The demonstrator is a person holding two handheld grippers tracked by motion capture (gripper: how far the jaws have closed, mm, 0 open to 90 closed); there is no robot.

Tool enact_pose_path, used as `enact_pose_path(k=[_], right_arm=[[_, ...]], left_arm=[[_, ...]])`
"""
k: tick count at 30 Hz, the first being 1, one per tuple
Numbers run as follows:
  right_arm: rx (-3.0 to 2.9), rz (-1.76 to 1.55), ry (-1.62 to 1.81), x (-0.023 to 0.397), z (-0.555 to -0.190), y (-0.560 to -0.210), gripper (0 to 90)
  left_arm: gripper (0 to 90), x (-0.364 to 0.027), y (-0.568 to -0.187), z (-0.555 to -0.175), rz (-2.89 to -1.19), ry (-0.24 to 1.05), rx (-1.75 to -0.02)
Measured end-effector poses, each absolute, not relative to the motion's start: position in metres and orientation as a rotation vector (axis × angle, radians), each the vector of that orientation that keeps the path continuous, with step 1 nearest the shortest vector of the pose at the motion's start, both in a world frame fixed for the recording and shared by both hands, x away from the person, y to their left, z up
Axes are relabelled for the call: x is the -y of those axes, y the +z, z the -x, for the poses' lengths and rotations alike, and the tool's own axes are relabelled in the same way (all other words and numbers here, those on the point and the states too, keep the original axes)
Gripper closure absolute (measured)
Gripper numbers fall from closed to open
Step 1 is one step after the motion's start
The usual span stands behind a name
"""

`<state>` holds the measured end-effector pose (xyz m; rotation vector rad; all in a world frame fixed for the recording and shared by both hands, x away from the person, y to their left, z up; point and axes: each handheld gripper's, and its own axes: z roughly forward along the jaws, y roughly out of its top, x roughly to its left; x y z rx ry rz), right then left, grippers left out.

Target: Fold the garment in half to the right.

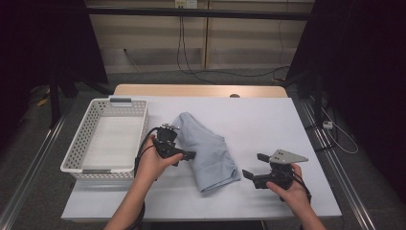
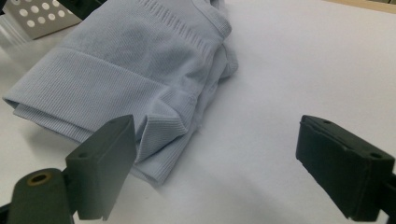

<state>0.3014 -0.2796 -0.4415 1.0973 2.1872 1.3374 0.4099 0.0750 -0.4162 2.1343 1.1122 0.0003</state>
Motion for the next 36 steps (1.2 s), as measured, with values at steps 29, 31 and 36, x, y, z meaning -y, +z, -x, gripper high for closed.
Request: enact_pose_path(k=[29, 31, 36], right_arm=[[-2.175, -1.089, 1.334, 0.278, -0.299, -0.44, 13.5], [-2.172, -1.094, 1.33, 0.279, -0.299, -0.44, 13.5], [-2.165, -1.09, 1.335, 0.28, -0.297, -0.439, 13.5]], left_arm=[[6.2, -0.063, -0.407, -0.398, -2.107, -0.034, -1.085], [6.9, -0.058, -0.415, -0.398, -2.121, -0.051, -1.099], [6.1, -0.057, -0.424, -0.401, -2.131, -0.058, -1.143]])
